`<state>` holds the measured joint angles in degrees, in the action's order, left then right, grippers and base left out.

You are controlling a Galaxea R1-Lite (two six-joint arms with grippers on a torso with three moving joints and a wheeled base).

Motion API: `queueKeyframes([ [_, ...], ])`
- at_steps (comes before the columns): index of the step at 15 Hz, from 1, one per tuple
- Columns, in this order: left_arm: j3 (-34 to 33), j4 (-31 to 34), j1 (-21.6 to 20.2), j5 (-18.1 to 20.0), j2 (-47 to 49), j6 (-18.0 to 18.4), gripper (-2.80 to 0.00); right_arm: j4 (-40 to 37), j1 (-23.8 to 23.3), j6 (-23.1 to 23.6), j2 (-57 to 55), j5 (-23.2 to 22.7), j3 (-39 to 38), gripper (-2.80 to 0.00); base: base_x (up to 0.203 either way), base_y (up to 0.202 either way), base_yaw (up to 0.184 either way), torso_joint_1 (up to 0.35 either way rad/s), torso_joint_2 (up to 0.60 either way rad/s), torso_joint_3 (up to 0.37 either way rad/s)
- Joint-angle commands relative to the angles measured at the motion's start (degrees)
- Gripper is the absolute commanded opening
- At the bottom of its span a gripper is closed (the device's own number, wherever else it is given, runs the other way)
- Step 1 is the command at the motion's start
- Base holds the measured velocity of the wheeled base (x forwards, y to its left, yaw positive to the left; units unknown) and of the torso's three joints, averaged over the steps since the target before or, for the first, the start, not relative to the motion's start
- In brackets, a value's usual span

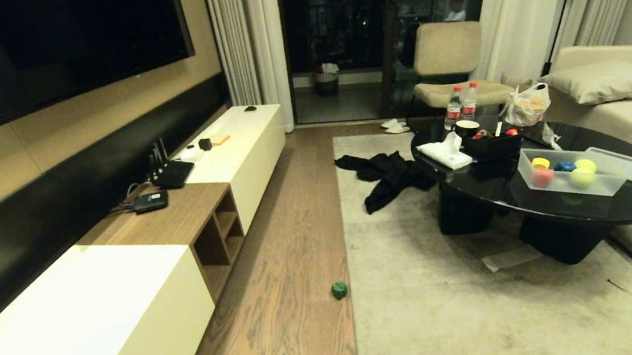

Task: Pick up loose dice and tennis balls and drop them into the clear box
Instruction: Put the toys in the box

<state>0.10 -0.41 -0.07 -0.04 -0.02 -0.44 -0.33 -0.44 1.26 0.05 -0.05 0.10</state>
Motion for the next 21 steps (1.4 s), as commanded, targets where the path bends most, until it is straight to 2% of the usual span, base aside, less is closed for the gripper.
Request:
queueKeyframes([
  [1,-0.1,-0.02,-0.01,-0.05,-0.06,-0.18,-2.8,-0.02,0.0,0.06,-0.05,-0.03,-0.01,-2.8,0.0,0.0,0.0,0.0,0.0,0.0],
  [21,-0.01,-0.02,-0.01,-0.05,-0.06,-0.18,-2.8,-0.02,0.0,0.07,-0.05,-0.04,-0.1,-2.8,0.0,0.0,0.0,0.0,0.0,0.0],
])
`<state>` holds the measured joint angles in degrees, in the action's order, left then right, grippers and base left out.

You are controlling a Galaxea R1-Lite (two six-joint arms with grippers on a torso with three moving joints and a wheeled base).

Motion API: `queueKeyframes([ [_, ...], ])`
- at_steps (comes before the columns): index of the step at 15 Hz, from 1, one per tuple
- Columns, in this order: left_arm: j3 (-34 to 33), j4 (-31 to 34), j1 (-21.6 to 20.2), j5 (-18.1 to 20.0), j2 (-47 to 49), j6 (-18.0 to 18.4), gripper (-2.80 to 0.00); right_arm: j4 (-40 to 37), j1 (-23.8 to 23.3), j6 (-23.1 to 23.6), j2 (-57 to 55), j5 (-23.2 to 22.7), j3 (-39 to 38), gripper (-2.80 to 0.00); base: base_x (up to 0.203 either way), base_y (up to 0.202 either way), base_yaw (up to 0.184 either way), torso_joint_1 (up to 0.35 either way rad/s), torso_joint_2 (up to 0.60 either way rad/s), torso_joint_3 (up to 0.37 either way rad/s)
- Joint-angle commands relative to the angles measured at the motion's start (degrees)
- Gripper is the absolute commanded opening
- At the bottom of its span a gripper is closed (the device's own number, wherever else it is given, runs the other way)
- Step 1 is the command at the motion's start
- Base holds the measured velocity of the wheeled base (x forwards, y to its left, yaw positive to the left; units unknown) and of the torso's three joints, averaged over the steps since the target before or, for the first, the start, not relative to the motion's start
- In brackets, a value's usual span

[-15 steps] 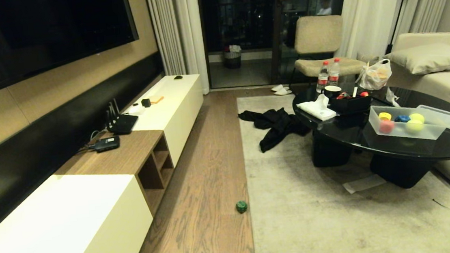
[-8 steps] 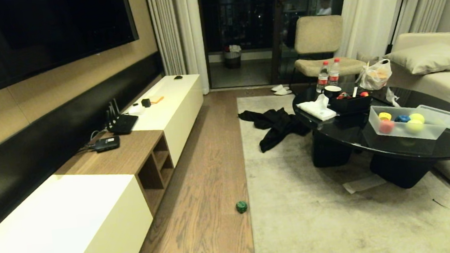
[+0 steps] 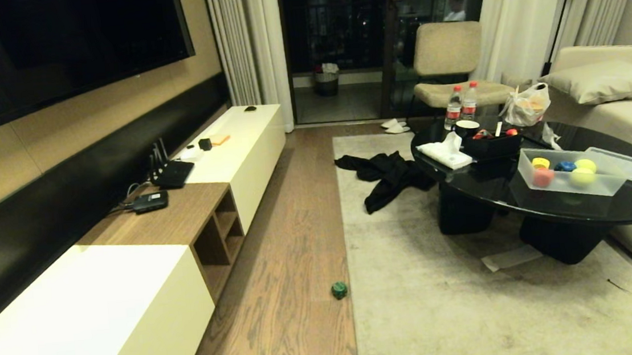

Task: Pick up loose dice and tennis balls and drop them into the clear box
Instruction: Put the toys in the box

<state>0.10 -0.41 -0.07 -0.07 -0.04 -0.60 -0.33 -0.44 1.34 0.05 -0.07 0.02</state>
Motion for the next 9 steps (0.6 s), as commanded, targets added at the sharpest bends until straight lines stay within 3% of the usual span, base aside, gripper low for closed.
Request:
queueKeyframes([
  [1,-0.03,-0.02,-0.01,-0.01,-0.05,-0.02,-2.8,-0.02,0.0,-0.02,-0.05,-0.01,-0.02,-2.8,0.0,0.0,0.0,0.0,0.0,0.0],
  [9,-0.01,-0.02,-0.01,-0.01,-0.05,0.07,-2.8,-0.02,0.0,-0.11,-0.05,0.07,0.06,-2.8,0.0,0.0,0.0,0.0,0.0,0.0],
])
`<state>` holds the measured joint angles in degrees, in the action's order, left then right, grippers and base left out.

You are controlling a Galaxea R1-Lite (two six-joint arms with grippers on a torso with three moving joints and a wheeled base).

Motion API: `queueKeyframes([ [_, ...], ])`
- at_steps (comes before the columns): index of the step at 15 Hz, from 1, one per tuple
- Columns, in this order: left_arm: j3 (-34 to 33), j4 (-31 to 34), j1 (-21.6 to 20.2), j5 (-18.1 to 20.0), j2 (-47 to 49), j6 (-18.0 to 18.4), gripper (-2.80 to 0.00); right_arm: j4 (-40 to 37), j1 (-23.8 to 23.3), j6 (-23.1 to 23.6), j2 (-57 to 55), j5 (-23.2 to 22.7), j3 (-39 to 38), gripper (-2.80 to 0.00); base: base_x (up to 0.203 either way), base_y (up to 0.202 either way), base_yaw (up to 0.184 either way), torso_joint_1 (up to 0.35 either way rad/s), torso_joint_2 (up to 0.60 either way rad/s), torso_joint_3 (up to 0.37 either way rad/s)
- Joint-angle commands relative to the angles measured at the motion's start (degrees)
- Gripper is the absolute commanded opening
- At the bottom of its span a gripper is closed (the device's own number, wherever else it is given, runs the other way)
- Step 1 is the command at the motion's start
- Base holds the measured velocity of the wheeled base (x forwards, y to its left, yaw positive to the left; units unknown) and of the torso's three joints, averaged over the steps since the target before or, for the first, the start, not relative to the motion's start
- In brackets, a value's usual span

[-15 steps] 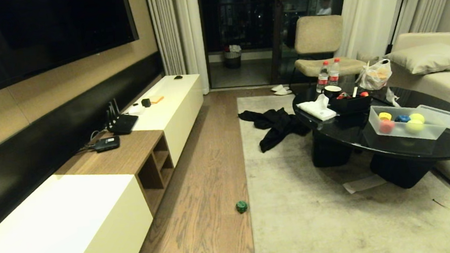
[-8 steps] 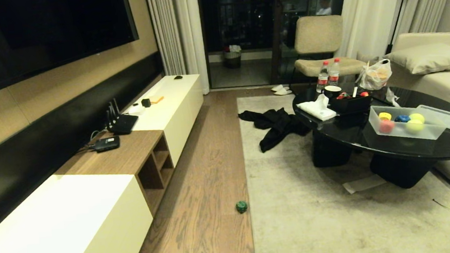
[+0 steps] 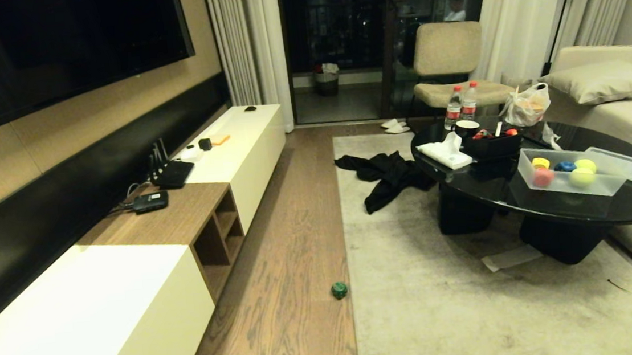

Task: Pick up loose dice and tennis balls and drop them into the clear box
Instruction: Put the toys in the box

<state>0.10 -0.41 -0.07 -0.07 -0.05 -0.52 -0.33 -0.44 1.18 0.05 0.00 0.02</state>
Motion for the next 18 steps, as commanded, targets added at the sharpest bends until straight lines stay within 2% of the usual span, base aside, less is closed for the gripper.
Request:
queueKeyframes([
  [1,-0.01,-0.02,-0.01,-0.01,-0.04,-0.02,-2.8,-0.02,0.03,0.04,-0.05,0.0,0.06,-2.8,0.0,0.0,0.0,0.0,0.0,0.0],
  [18,-0.01,-0.02,-0.01,-0.01,-0.04,-0.09,-2.8,-0.02,0.0,-1.18,-0.05,0.09,0.06,-2.8,0.0,0.0,0.0,0.0,0.0,0.0],
])
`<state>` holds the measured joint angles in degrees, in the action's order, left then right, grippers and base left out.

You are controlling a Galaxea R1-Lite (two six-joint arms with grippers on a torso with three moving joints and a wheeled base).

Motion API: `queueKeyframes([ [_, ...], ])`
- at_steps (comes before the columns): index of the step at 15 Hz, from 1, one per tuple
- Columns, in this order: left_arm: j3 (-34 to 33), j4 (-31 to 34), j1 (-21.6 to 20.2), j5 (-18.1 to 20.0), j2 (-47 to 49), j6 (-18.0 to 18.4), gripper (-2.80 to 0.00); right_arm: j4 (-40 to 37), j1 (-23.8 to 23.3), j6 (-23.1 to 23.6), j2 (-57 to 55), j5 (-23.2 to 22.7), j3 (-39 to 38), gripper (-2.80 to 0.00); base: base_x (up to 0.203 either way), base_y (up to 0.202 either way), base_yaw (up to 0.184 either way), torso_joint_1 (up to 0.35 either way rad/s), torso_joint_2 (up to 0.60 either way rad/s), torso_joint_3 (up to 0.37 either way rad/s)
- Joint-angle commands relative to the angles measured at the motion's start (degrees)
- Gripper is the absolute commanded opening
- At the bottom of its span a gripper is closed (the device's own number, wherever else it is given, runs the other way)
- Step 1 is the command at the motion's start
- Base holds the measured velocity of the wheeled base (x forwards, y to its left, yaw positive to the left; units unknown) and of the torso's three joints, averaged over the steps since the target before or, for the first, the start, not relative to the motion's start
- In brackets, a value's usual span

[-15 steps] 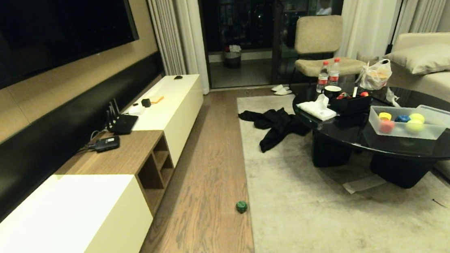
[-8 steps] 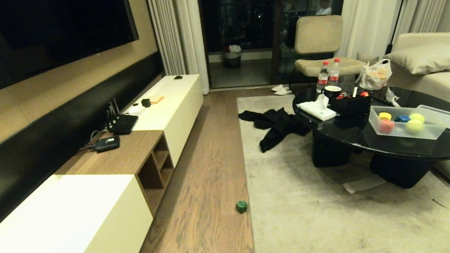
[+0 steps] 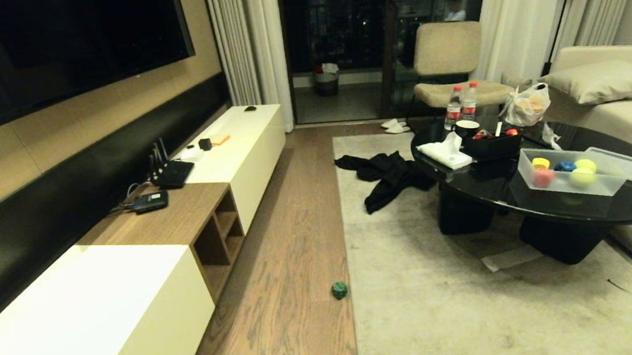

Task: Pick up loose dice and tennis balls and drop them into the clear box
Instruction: Put the toys in the box

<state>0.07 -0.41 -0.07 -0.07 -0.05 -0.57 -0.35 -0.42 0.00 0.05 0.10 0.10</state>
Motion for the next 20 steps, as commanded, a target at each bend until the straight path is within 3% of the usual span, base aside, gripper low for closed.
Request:
queueKeyframes([
  [1,-0.04,-0.02,-0.01,-0.02,-0.04,-0.04,-2.8,0.0,-0.02,0.0,-0.05,-0.01,-0.01,-2.8,0.0,0.0,0.0,0.0,0.0,0.0],
  [20,0.01,-0.02,-0.01,-0.02,-0.04,-0.04,-2.8,0.0,-0.02,0.0,-0.05,-0.01,-0.01,-2.8,0.0,0.0,0.0,0.0,0.0,0.0],
])
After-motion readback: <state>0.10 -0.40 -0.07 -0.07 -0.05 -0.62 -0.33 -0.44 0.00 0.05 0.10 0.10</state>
